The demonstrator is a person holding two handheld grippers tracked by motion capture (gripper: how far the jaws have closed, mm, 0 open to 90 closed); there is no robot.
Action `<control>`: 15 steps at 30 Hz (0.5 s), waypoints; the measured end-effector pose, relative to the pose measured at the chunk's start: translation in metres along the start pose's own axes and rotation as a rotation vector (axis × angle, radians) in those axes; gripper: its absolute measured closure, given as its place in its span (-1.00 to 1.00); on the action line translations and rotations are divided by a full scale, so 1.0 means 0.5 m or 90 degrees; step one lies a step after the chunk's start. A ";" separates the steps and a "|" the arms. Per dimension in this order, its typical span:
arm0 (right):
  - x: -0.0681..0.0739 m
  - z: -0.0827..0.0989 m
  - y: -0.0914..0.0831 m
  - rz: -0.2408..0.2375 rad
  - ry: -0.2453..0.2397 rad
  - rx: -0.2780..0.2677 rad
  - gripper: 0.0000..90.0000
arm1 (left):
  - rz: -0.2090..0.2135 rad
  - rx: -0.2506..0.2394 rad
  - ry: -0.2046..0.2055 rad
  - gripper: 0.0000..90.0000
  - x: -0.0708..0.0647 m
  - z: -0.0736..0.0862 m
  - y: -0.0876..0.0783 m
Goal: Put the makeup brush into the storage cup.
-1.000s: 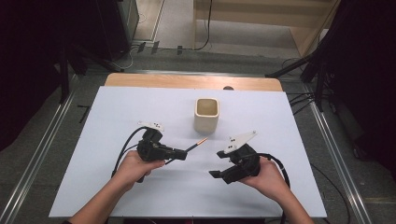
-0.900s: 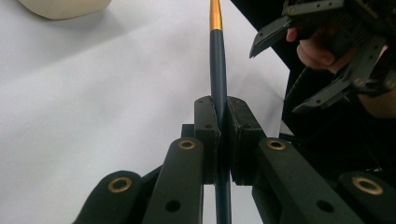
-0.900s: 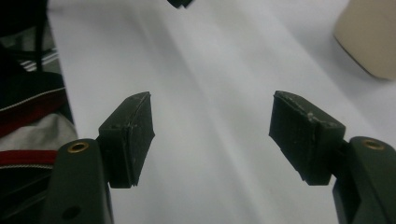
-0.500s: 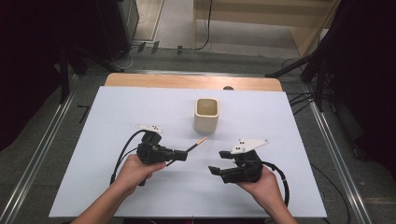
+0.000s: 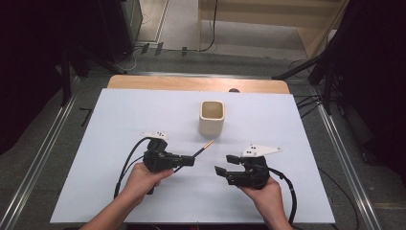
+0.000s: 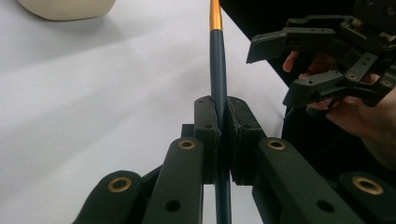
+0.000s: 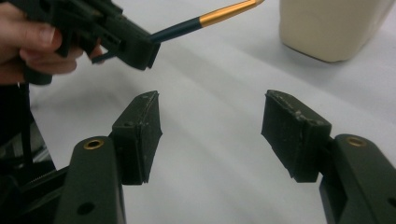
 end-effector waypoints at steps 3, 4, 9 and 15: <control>-0.004 -0.004 0.000 -0.002 0.027 -0.008 -0.17 | -0.002 -0.009 0.005 0.88 -0.003 0.001 0.002; -0.004 -0.005 -0.001 -0.003 0.034 -0.011 -0.18 | -0.002 -0.014 0.005 0.88 -0.004 0.000 0.003; -0.003 -0.017 -0.004 -0.018 0.058 -0.042 -0.31 | -0.001 -0.031 0.007 0.88 -0.009 0.001 0.007; -0.003 -0.024 0.004 -0.013 0.078 -0.052 -0.27 | 0.018 -0.051 -0.003 0.88 -0.018 0.008 0.016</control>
Point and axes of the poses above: each handheld gripper's, and its own axes: y roughly forward along the jaws, z roughly out of its underside, x roughly to its left, the point moved 7 cm from there along y, roughly forward along the jaws, and after that the axes turned 15 degrees about -y, right-handed, at the moved point
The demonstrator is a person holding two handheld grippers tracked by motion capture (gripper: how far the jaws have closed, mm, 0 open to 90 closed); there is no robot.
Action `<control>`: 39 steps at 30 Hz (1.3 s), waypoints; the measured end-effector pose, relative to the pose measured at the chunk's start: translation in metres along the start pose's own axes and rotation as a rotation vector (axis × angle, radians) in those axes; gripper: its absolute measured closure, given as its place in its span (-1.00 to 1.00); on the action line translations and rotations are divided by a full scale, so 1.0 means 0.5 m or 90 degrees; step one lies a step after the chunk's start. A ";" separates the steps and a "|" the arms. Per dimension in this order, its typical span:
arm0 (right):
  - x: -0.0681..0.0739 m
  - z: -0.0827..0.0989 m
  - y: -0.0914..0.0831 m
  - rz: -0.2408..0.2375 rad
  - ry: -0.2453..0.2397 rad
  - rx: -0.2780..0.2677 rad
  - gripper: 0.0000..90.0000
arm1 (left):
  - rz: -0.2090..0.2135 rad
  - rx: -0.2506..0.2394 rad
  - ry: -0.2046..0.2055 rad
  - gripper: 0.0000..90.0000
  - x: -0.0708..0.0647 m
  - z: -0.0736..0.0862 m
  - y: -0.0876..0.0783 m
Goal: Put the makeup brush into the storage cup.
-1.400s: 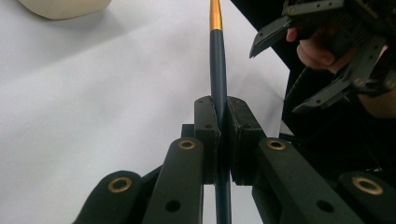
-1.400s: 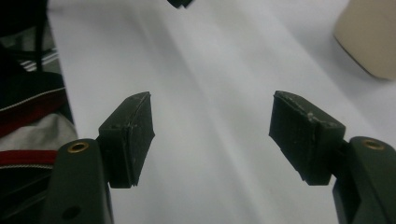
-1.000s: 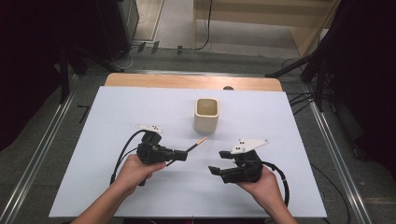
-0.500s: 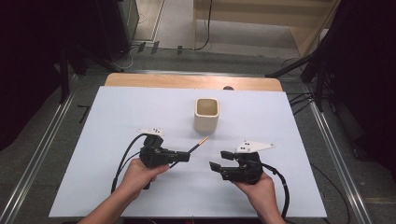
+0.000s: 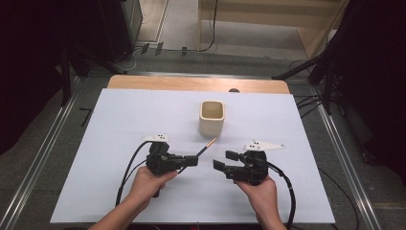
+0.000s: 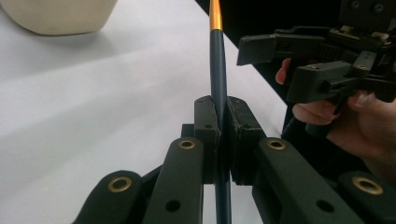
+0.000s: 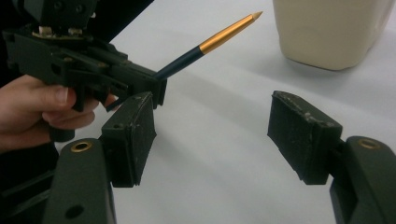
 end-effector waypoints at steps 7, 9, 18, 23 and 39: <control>0.008 -0.015 0.010 0.006 0.013 -0.019 -0.23 | 0.022 -0.036 -0.004 0.88 -0.014 0.004 0.007; 0.009 -0.019 0.013 0.008 0.017 -0.026 -0.22 | 0.020 -0.043 -0.004 0.88 -0.016 0.006 0.009; 0.003 -0.034 0.016 0.029 0.035 -0.048 -0.22 | 0.027 -0.053 0.005 0.88 -0.022 0.010 0.018; 0.003 -0.035 0.022 0.031 0.053 -0.047 -0.22 | 0.029 -0.061 0.002 0.88 -0.021 0.008 0.017; 0.018 -0.055 0.042 0.074 0.153 -0.096 -0.15 | 0.022 -0.079 0.001 0.88 -0.018 0.011 0.023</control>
Point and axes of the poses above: each handheld gripper's, and its own axes: y roughly forward along the jaws, z roughly out of its underside, x roughly to its left, the point moved 7 cm from there along y, roughly forward along the jaws, and after that the axes turned 15 degrees about -y, right-handed, at the moved point
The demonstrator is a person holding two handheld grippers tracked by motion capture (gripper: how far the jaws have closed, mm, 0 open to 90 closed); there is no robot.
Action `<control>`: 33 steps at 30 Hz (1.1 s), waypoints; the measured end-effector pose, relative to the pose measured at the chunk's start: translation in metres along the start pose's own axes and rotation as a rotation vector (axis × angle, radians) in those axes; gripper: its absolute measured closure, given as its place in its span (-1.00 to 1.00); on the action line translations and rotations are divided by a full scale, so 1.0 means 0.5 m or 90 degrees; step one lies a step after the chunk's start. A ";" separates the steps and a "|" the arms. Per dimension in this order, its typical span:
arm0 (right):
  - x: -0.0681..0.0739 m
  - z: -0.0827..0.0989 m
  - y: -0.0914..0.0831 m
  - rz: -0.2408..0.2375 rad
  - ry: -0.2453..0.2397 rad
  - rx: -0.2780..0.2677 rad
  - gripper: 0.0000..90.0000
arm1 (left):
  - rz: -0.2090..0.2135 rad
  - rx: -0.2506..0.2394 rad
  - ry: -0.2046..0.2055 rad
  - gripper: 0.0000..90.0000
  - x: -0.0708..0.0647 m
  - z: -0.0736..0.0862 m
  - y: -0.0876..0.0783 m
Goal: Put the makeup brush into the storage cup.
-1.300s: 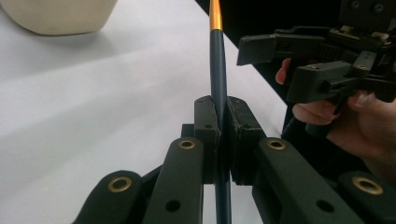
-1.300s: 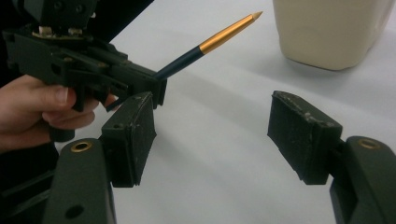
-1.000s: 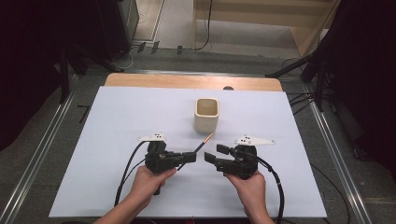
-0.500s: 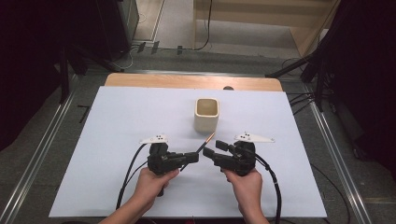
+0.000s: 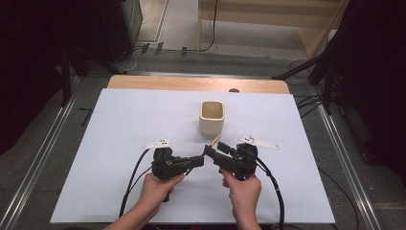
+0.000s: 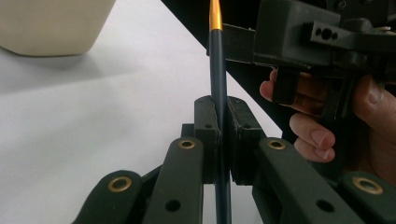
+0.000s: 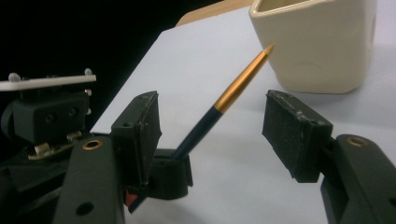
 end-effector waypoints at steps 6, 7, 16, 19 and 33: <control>0.003 -0.004 0.008 0.012 0.025 -0.015 -0.11 | 0.004 0.000 -0.006 0.88 -0.001 0.001 0.002; 0.004 -0.004 0.009 0.012 0.026 -0.016 -0.10 | 0.003 -0.002 -0.006 0.88 0.000 0.001 0.002; 0.006 -0.006 0.019 0.021 0.051 -0.025 0.00 | 0.005 -0.012 0.000 0.88 -0.003 0.002 0.005; 0.007 -0.005 0.025 0.019 0.056 -0.025 0.09 | 0.005 -0.016 0.002 0.88 -0.004 0.003 0.006; 0.009 -0.006 0.029 0.013 0.075 -0.028 0.69 | 0.020 -0.026 0.010 0.88 -0.011 0.007 0.008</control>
Point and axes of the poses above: each handheld gripper's, and its own axes: y roughly forward along the jaws, z roughly out of its underside, x roughly to its left, the point moved 7 cm from there along y, roughly forward along the jaws, and after that the axes turned 15 degrees about -y, right-handed, at the moved point
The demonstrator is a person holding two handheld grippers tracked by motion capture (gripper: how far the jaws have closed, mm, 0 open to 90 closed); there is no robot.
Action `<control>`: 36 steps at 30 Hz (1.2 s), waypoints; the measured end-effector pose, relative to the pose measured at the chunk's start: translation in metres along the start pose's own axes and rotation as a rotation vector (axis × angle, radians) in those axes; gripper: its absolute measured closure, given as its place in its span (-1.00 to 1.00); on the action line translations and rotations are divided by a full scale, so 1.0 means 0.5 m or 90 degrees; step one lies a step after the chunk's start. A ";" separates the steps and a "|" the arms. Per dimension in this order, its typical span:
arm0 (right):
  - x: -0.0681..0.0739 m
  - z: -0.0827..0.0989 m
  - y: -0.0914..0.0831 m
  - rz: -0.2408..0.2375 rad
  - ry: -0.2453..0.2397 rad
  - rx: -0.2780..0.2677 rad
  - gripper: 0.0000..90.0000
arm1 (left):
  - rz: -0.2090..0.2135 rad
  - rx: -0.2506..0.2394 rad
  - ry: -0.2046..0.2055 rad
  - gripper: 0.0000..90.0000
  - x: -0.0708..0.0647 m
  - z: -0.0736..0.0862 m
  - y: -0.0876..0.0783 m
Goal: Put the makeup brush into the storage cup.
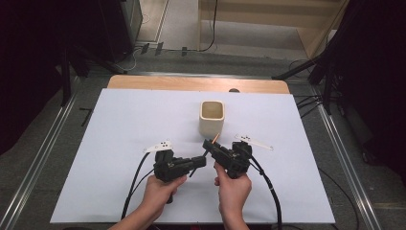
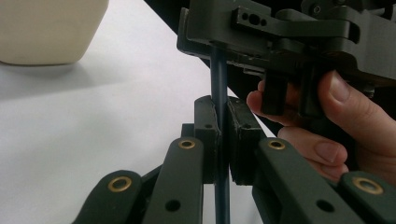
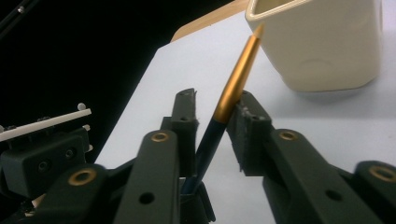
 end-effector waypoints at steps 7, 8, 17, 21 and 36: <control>0.002 0.000 -0.001 -0.014 0.009 0.007 0.77 | 0.001 0.008 0.000 0.88 0.001 0.005 0.004; 0.002 0.000 -0.002 -0.019 0.011 0.009 0.77 | 0.002 0.008 0.000 0.88 0.001 0.005 0.004; 0.005 -0.001 -0.003 -0.047 0.025 0.015 0.83 | 0.007 0.019 -0.004 0.86 0.002 0.006 0.005; 0.007 -0.002 -0.003 -0.055 0.027 0.015 0.85 | 0.006 0.025 -0.006 0.84 0.004 0.006 0.005; 0.006 -0.002 -0.006 -0.065 0.017 0.023 0.86 | -0.039 0.090 0.035 0.16 0.007 0.003 0.007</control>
Point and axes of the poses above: each handheld gripper's, and its own axes: y roughly forward along the jaws, z roughly out of its underside, x roughly to its left, the point moved 7 cm from there along y, roughly forward along the jaws, and after that the axes turned 15 degrees about -y, right-handed, at the moved point
